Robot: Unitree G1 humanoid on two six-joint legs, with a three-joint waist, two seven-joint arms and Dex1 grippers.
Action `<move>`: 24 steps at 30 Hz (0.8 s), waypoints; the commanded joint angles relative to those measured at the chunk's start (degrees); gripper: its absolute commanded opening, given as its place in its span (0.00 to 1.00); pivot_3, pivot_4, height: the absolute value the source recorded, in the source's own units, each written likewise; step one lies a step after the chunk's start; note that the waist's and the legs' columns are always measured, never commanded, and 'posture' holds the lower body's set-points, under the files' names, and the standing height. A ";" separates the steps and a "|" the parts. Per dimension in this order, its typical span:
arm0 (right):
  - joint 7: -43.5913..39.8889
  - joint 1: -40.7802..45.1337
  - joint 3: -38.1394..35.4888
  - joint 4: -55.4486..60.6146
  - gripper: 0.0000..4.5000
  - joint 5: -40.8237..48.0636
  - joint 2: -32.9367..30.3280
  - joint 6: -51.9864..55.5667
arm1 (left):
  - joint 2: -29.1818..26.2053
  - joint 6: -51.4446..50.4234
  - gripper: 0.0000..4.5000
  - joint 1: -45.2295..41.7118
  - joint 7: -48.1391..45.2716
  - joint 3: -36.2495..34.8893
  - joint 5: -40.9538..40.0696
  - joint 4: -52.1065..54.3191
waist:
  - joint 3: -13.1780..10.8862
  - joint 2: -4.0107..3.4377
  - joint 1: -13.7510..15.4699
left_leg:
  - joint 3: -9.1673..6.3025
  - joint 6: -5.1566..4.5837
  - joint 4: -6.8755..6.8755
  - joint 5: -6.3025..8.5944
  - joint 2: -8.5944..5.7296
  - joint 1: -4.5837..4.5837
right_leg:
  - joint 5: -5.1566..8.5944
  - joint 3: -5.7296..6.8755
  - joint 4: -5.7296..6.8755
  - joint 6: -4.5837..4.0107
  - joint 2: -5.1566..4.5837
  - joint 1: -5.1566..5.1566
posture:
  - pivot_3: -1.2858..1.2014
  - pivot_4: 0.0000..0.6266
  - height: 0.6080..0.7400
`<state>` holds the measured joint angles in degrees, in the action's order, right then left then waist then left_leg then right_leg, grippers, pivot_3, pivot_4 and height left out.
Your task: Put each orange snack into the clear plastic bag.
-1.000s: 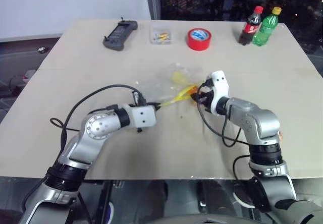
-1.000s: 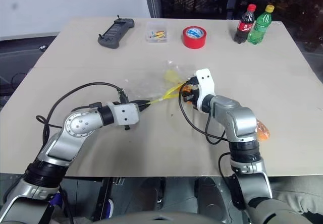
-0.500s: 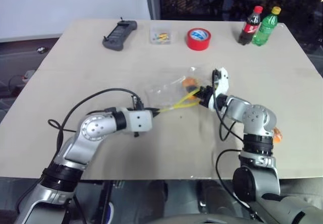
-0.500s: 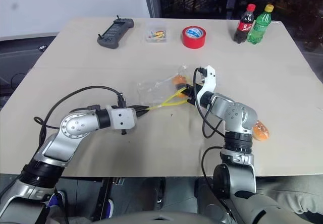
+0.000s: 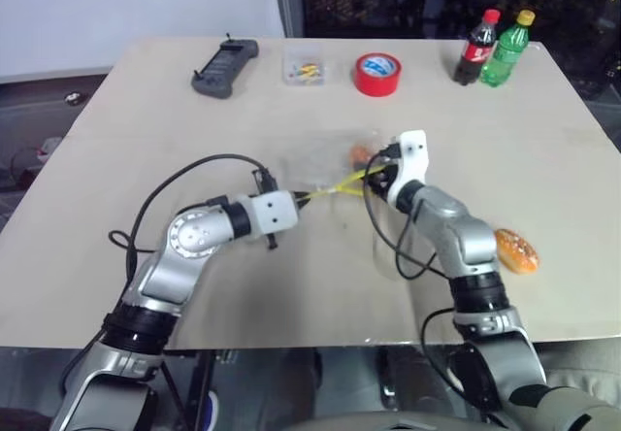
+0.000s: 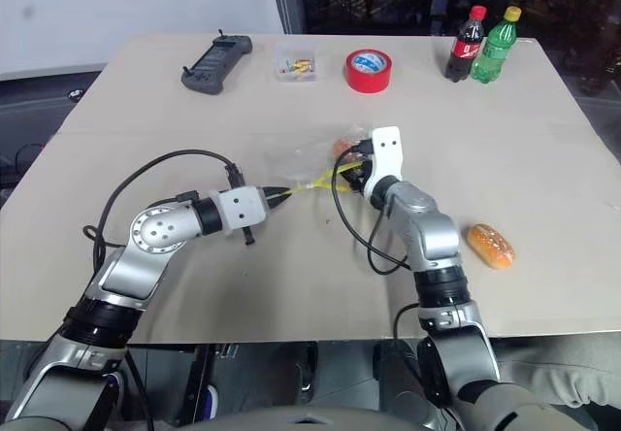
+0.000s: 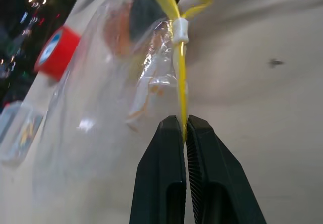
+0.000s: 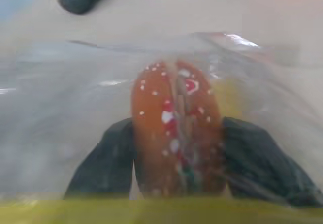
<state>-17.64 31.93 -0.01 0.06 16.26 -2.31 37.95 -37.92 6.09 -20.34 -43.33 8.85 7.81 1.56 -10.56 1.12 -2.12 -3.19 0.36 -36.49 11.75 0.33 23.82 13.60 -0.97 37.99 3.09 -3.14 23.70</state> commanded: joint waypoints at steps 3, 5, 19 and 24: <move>-3.94 -5.12 -2.52 17.44 0.61 7.67 -5.82 8.06 | 1.85 -2.59 0.00 -2.60 2.28 -0.93 0.05 0.05 | 0.00 0.00 0.07 | -0.04 0.00 0.00 0.00 0.00 0.00 | 0.00 0.03 0.01 0.00 0.00 -0.01 | 0.52 0.24 0.84; -4.27 -6.74 -2.65 21.08 0.61 8.18 -8.85 9.95 | 2.33 -2.65 0.00 -2.98 2.48 -0.53 0.09 -0.21 | 0.00 0.00 -0.12 | -0.01 0.00 0.00 0.00 0.00 -0.04 | 0.00 0.01 0.01 0.00 0.00 -0.03 | 0.52 0.24 0.84; 5.75 0.62 -0.07 4.22 0.99 0.47 -0.59 1.37 | 4.22 -3.02 0.00 0.01 -0.19 -0.31 -3.75 3.90 | 0.00 0.01 0.14 | 0.10 0.00 0.00 0.00 0.03 -0.05 | -0.01 -0.08 0.00 -0.01 0.02 0.00 | 0.52 0.24 0.84; 0.26 -3.48 -0.82 14.65 0.99 4.71 -5.72 5.84 | 4.41 -6.05 0.00 0.18 1.29 -1.96 -4.45 4.28 | 0.00 0.01 0.52 | 0.05 0.00 -0.01 0.00 0.00 0.01 | 0.00 -0.04 -0.03 -0.01 -0.01 -0.01 | 0.52 0.24 0.84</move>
<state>-15.38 28.80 0.17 9.05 18.88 -6.57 42.62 -33.36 0.60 -19.96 -42.89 8.73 4.29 3.21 -10.56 1.13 -1.60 -3.14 0.35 -36.50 11.75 0.33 23.83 13.59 -1.01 37.96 3.08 -3.15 23.70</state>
